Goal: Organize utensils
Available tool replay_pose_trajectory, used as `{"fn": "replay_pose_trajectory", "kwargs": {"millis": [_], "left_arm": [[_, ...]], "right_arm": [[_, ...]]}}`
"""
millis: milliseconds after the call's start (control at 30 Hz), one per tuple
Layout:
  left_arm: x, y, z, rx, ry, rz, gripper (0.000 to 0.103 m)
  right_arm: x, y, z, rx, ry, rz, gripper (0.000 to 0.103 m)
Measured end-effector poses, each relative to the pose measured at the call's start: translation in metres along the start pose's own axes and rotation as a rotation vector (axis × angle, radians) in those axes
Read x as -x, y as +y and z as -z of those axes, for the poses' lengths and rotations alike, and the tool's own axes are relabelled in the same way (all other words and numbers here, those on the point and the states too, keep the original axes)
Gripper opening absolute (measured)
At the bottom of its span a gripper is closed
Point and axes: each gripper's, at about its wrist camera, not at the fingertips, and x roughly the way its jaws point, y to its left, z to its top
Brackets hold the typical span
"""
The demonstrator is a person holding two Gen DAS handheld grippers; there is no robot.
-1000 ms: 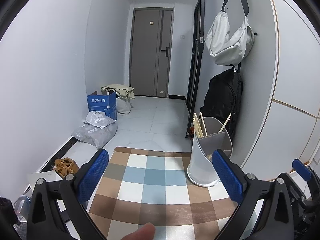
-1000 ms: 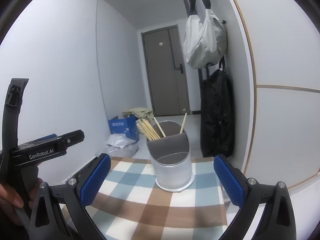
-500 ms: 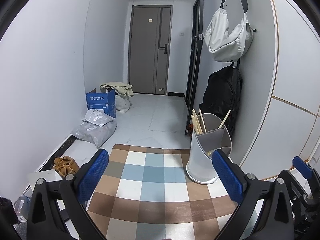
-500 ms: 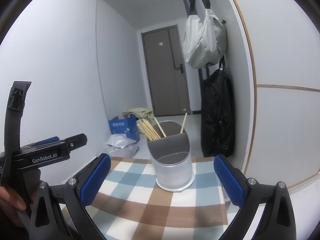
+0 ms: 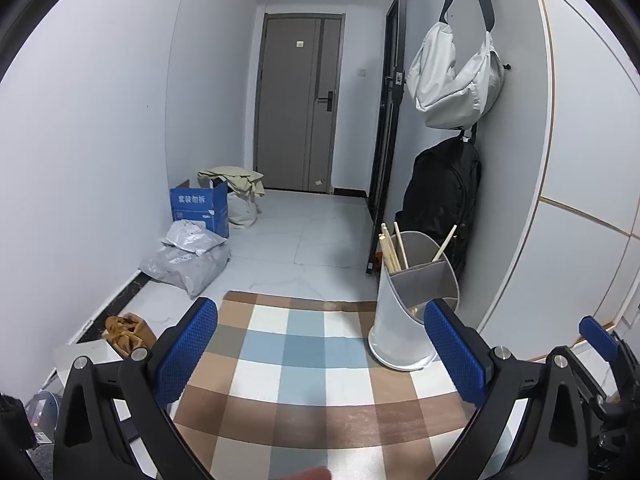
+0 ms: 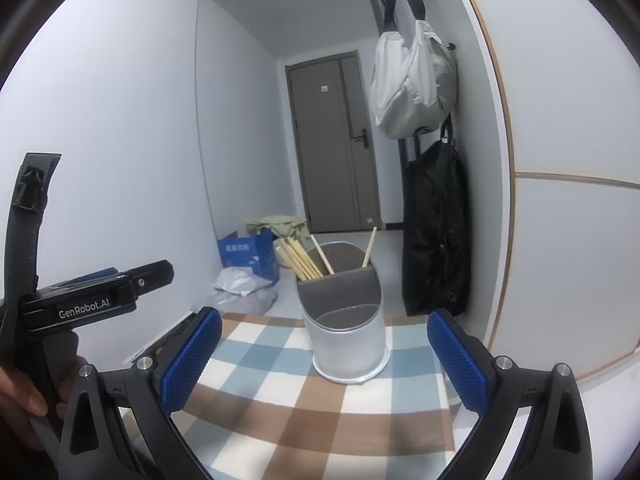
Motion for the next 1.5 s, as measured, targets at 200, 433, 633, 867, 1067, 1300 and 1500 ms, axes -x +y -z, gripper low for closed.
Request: {"fn": "replay_pose_trajectory", "kwargs": {"millis": [200, 433, 633, 867, 1067, 1300, 1500], "left_arm": [[0.0014, 0.0011, -0.0001, 0.001, -0.004, 0.003, 0.101], [0.0013, 0.0005, -0.0002, -0.002, 0.002, 0.006, 0.101], [0.001, 0.0006, -0.0008, -0.003, 0.006, 0.005, 0.101], [0.0011, 0.0003, -0.0013, -0.002, 0.004, 0.002, 0.101], [0.0011, -0.0009, -0.0008, -0.008, 0.002, 0.005, 0.101], [0.0016, -0.0015, -0.0012, -0.011, -0.002, 0.001, 0.101], [0.0012, -0.0022, -0.0009, -0.016, 0.0, 0.0, 0.101]], "right_arm": [[-0.0001, -0.0004, 0.0001, 0.0, 0.001, 0.002, 0.103], [-0.0008, -0.0009, 0.0008, 0.002, 0.001, 0.0, 0.103], [-0.0005, -0.0003, 0.0006, 0.001, 0.001, 0.0, 0.103], [-0.0008, -0.0005, 0.0006, 0.003, 0.002, 0.001, 0.103], [-0.001, -0.002, 0.0, 0.001, 0.001, 0.002, 0.103], [-0.0007, -0.0021, 0.0002, 0.002, 0.001, 0.001, 0.103], [-0.0006, -0.0017, 0.0002, 0.0, 0.001, 0.002, 0.103]]}}
